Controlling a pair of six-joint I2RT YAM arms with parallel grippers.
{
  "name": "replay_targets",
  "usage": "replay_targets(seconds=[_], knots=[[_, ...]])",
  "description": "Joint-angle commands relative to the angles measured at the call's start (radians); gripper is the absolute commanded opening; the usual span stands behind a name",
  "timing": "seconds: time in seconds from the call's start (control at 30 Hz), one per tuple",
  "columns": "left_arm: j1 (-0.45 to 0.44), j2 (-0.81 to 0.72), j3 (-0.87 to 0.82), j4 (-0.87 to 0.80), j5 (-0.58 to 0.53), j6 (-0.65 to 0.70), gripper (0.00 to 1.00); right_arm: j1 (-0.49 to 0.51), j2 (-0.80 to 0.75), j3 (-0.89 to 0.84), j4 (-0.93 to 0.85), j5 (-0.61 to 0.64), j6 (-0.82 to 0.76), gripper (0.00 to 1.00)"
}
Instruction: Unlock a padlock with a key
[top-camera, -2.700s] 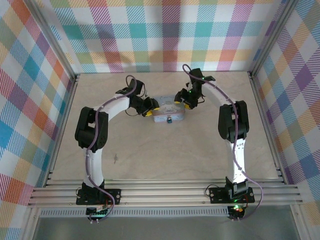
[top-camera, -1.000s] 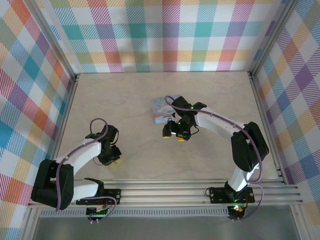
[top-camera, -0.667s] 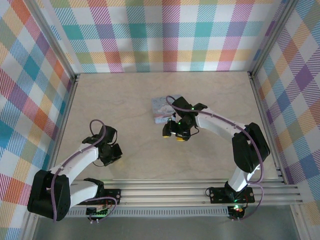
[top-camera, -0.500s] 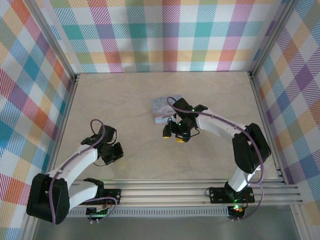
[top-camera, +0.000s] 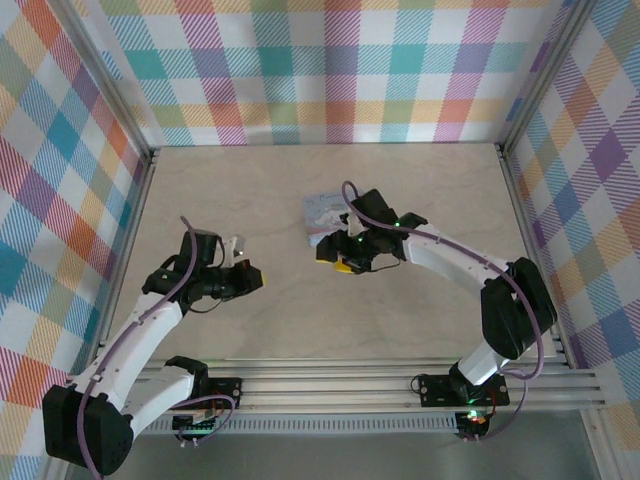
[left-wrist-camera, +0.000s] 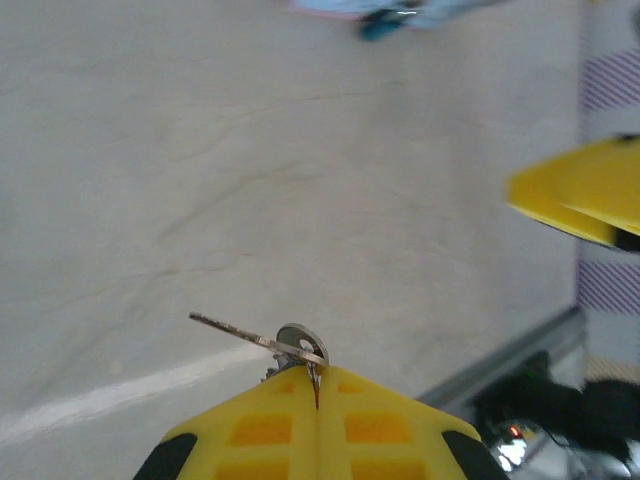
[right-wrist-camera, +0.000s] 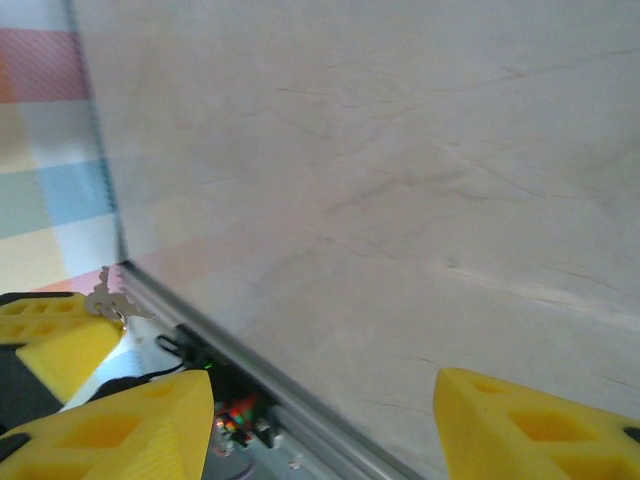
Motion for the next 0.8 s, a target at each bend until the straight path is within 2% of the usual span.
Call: replay_targets(seconds=[0.0,0.23,0.37,0.6,0.77], knots=[[-0.027,0.004,0.086,0.041,0.216,0.184,0.0,-0.012,-0.006,0.073,0.068,-0.158,-0.012,0.6],[-0.05,0.058,0.18,0.045,0.358,0.35,0.0,-0.038,0.006,0.117,0.157,-0.333,0.044,0.6],[-0.077,0.1,0.215,0.031,0.419,0.44,0.0,-0.04,0.012,0.139,0.164,-0.387,0.052,0.6],[-0.109,0.186,0.282,-0.035,0.461,0.585,0.0,-0.039,0.051,0.138,0.238,-0.497,0.105,0.59],[-0.112,0.226,0.314,-0.035,0.442,0.616,0.0,-0.038,0.082,0.16,0.186,-0.534,0.083,0.58]])
